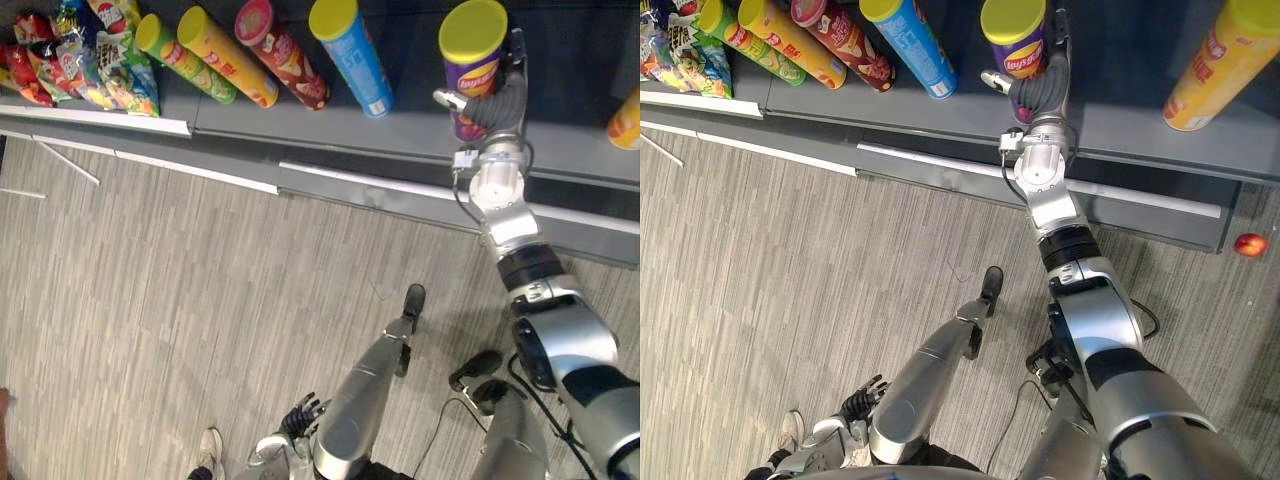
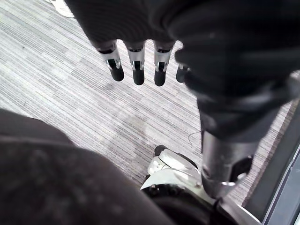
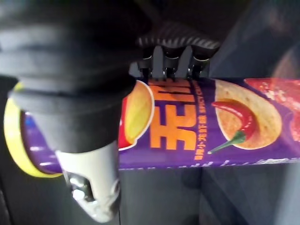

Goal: Put the gum and the chips on the shelf.

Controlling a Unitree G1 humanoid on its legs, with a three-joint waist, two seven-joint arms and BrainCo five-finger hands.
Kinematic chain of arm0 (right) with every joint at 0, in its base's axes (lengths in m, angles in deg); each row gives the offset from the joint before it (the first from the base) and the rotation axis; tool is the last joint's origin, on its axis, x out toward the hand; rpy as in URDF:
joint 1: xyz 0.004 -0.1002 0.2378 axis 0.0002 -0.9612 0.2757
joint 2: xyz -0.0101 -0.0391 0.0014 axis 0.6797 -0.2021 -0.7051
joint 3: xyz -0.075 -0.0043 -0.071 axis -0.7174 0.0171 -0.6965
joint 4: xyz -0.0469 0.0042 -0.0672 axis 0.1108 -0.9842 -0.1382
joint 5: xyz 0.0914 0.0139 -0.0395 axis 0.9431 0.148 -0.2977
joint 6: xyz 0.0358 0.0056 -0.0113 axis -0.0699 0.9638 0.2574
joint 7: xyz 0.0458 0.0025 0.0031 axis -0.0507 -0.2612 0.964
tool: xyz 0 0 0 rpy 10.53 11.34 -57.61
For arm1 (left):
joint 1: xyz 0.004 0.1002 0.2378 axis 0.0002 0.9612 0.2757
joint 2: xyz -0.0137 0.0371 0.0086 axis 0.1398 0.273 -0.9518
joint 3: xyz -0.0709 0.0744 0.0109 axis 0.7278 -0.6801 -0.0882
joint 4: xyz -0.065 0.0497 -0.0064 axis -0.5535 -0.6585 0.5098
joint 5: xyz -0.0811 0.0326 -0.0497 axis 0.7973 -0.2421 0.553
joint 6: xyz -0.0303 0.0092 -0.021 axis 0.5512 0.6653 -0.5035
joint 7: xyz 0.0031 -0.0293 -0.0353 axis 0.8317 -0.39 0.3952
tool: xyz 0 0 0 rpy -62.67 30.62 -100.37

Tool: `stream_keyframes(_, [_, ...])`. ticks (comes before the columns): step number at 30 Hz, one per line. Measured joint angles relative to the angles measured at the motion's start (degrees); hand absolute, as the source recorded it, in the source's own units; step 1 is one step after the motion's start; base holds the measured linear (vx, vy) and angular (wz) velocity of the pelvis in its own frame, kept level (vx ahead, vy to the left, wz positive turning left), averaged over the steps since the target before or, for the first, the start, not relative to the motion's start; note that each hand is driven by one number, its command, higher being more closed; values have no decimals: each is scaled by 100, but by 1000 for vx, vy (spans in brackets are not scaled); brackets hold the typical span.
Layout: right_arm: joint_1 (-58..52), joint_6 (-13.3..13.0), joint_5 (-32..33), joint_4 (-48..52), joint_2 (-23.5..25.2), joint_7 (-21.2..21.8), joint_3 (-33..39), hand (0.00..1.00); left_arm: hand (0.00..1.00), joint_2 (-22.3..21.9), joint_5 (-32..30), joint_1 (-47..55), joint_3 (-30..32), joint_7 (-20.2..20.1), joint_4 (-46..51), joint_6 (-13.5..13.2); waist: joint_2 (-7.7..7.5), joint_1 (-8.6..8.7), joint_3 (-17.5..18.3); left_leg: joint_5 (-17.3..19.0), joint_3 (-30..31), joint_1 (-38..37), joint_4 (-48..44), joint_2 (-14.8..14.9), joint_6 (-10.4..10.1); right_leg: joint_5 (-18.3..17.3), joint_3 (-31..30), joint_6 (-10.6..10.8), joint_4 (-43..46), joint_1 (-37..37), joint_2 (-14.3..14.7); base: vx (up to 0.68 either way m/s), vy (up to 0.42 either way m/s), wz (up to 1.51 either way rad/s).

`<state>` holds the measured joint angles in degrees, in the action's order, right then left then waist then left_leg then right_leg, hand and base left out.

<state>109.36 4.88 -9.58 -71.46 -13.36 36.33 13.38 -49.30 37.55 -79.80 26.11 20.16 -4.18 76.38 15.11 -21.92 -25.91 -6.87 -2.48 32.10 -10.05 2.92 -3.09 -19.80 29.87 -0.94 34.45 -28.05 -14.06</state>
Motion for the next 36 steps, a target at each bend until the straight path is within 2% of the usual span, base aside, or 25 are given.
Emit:
stream_keyframes(6, [-75,-58,0,2,159,156,-240,0,0,-11,-10,68,-22,-6,-114,-6,0,142,0,43,-20,-212,8,43,-31,23,-8,38,-87,225,54,0,-8,-3])
stream_keyframes(11, [-155,-97,6,2,189,160,-316,0,0,-9,-9,149,-24,-14,-116,-14,-1,173,0,60,-71,-391,59,84,-38,58,-60,36,-141,358,100,-13,-8,-8])
stream_keyframes(14, [-190,-126,8,1,272,163,-337,0,0,-6,-8,215,-15,-13,-119,-40,-3,277,-2,58,-92,-484,98,83,-38,67,-72,50,-163,434,104,0,-2,-2])
stream_keyframes(17, [-277,-228,12,-1,273,242,-338,0,0,-15,-8,251,-12,-13,-160,-30,-9,294,-6,58,-178,-655,185,110,-37,123,-144,67,-254,548,147,13,-9,-15])
stream_keyframes(19, [-319,-244,34,-1,268,296,-336,0,0,-22,-9,286,-7,-13,-207,-14,-12,401,-8,59,-194,-737,198,121,-36,158,-158,84,-334,647,178,10,-5,-6])
stream_keyframes(25, [-396,-253,76,-1,270,396,-337,0,0,-32,-10,360,83,-14,-200,6,-28,464,-19,107,-311,-956,192,163,-23,178,-229,87,-378,832,215,-5,-9,-9])
stream_keyframes(29, [-400,-353,129,19,276,438,-342,0,0,-48,-10,449,151,-95,-198,4,-39,601,-27,137,-323,-1107,186,182,-31,189,-233,98,-432,999,244,-12,-6,-2])
stream_keyframes(33, [-449,-409,402,114,331,584,-341,0,0,-50,-13,493,213,-227,-192,13,-90,725,-64,164,-385,-1249,186,222,-27,261,-297,140,-538,1139,309,-8,7,-11])
stream_keyframes(36, [-706,-480,510,432,529,662,-339,0,0,-44,-47,548,386,-309,-126,25,-200,794,-141,244,-502,-1500,186,274,-29,314,-415,169,-687,1376,388,11,12,-22])
